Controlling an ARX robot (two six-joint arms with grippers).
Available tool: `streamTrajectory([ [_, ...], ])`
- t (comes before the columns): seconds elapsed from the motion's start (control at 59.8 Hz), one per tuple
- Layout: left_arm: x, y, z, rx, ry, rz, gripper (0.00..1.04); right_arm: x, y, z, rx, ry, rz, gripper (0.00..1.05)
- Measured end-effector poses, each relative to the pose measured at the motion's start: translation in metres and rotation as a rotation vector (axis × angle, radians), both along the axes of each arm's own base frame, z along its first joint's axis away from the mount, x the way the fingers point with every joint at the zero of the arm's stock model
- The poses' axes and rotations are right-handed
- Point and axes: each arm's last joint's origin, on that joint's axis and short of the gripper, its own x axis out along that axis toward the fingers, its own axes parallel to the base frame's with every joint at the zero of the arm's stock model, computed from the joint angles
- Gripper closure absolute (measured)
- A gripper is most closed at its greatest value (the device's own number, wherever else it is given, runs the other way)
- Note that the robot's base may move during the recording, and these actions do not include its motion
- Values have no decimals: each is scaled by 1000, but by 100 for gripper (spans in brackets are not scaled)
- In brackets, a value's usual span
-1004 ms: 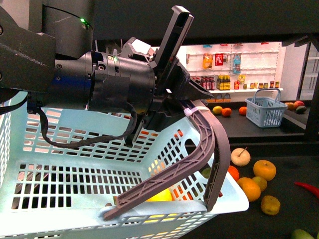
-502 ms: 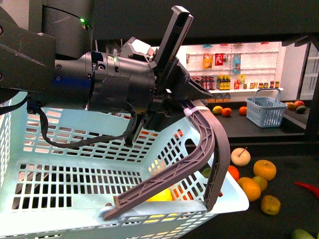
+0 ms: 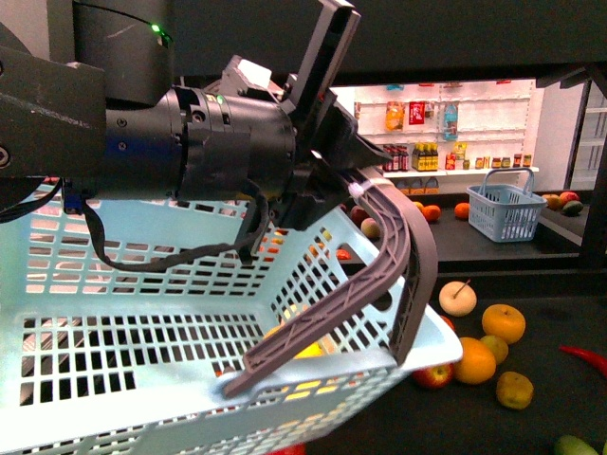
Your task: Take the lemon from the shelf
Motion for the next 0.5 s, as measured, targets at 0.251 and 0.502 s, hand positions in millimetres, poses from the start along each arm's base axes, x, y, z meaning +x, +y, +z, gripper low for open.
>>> streamTrajectory([
  [0.251,22,47,12,-146,-73,340,95,0,0,0,0,0,0,2],
  [0.502,38,132,10,-379,-120,695,95,0,0,0,0,0,0,2],
])
